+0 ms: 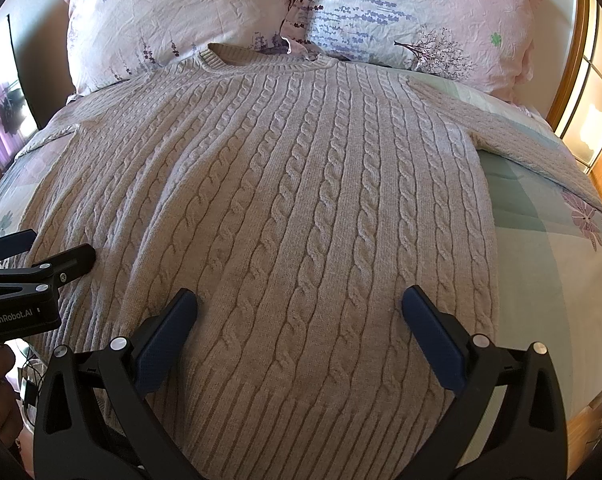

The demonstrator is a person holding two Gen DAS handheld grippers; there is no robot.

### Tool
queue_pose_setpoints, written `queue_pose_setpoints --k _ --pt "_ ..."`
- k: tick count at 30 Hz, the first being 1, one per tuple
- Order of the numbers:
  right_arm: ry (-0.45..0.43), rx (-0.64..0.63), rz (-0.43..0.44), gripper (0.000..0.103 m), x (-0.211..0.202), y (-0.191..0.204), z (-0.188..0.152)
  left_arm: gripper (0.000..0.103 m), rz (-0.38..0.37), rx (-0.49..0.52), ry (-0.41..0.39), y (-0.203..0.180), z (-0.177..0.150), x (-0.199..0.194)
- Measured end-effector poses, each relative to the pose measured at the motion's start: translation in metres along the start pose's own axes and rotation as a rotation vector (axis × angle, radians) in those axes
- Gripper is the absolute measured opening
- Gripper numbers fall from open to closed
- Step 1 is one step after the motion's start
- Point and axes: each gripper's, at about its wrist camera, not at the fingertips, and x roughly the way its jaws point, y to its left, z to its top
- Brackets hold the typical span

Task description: Fold small clothes

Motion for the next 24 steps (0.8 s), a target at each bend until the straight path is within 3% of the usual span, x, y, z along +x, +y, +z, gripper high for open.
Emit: queue_pose_setpoints --k 17,24 --pt "-0.003 -0.004 0.002 0.102 0.0002 -0.0001 -0.0005 0.101 0.0 0.001 0.003 0.0002 -0.0005 0.0024" --pt "-0.041 -0.067 0.06 0.102 -0.0003 -0.006 -0.0008 0.101 0.0 0.013 0.009 0.0014 0.0012 0.0017"
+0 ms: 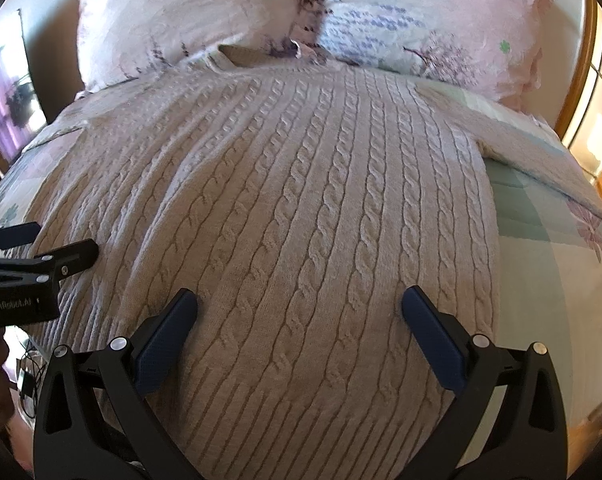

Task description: Fold small clothes

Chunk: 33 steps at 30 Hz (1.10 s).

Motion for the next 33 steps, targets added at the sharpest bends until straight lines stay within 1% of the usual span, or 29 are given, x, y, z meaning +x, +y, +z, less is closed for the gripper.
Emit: queue_pose_setpoints --k 1,2,4,6,7,9,10,11,12,13,14,15,17,19,21,22,25,27,28,29,30,31,32,33 --pt "0.013 -0.018 0.042 0.102 0.0 -0.008 0.005 0.101 -0.006 0.014 -0.01 0.0 0.0 -0.001" --pt "0.013 0.008 0.052 0.102 -0.001 -0.015 0.008 0.101 -0.018 0.03 -0.019 0.0 -0.001 0.001" --pt "-0.048 0.103 0.038 0.102 -0.015 -0.051 0.021 0.101 -0.031 0.059 -0.012 0.002 0.001 0.001" --pt "-0.154 0.274 -0.019 0.102 -0.033 -0.119 0.036 0.101 -0.049 0.05 -0.018 0.014 0.009 -0.001" --pt "-0.182 0.345 -0.048 0.102 -0.038 -0.145 0.039 0.101 -0.031 0.025 -0.039 0.024 0.015 -0.002" --pt "-0.226 0.571 -0.121 0.1 -0.044 -0.226 0.042 0.101 0.03 -0.03 -0.084 0.05 0.032 -0.003" --pt "-0.239 0.706 -0.144 0.089 -0.043 -0.275 0.04 0.101 0.036 -0.063 -0.098 0.066 0.039 -0.003" --pt "-0.237 0.786 -0.158 0.073 -0.041 -0.302 0.036 0.101 0.022 -0.095 -0.11 0.081 0.045 -0.003" --pt "-0.229 0.889 -0.178 0.066 -0.038 -0.335 0.031 0.101 -0.018 -0.142 -0.128 0.103 0.052 -0.003" --pt "-0.228 0.974 -0.184 0.062 -0.034 -0.364 0.026 0.101 -0.053 -0.183 -0.146 0.12 0.057 -0.002" --pt "-0.229 1.071 -0.192 0.053 -0.029 -0.395 0.021 0.101 -0.076 -0.228 -0.172 0.138 0.06 -0.002" --pt "-0.227 1.132 -0.199 0.051 -0.024 -0.416 0.018 0.101 -0.078 -0.273 -0.209 0.155 0.062 -0.001" --pt "-0.232 1.201 -0.194 0.049 -0.017 -0.443 0.015 0.101 -0.034 -0.328 -0.255 0.181 0.067 0.001" --pt "-0.216 1.25 -0.2 0.047 -0.005 -0.461 0.016 0.101 0.006 -0.344 -0.301 0.201 0.07 0.003" --pt "-0.194 1.267 -0.222 0.043 0.0 -0.468 0.014 0.101 0.023 -0.344 -0.341 0.216 0.072 0.003" --pt "-0.202 1.277 -0.236 0.036 0.002 -0.471 0.013 0.101 0.035 -0.355 -0.343 0.227 0.076 0.005" --pt "-0.226 1.3 -0.262 0.033 0.005 -0.473 0.012 0.101 0.044 -0.424 -0.33 0.257 0.082 0.012" --pt "-0.208 1.28 -0.303 0.015 0.006 -0.481 0.015 0.101 0.061 -0.462 -0.331 0.273 0.084 0.017" --pt "-0.197 1.268 -0.316 0.009 0.008 -0.482 0.019 0.101 0.079 -0.486 -0.318 0.281 0.085 0.02" --pt "-0.21 1.244 -0.34 0.009 0.005 -0.477 0.025 0.101 0.085 -0.506 -0.312 0.287 0.087 0.022" --pt "-0.255 1.197 -0.348 0.008 -0.001 -0.465 0.035 0.101 0.08 -0.531 -0.318 0.296 0.086 0.022" --pt "-0.313 1.11 -0.346 0.008 -0.01 -0.445 0.052 0.101 0.065 -0.554 -0.329 0.304 0.085 0.023" --pt "-0.351 1.041 -0.34 0.008 -0.012 -0.428 0.067 0.101 0.051 -0.577 -0.339 0.311 0.084 0.024" --pt "-0.402 0.935 -0.305 0.008 -0.019 -0.398 0.091 0.101 0.035 -0.609 -0.345 0.321 0.083 0.024"
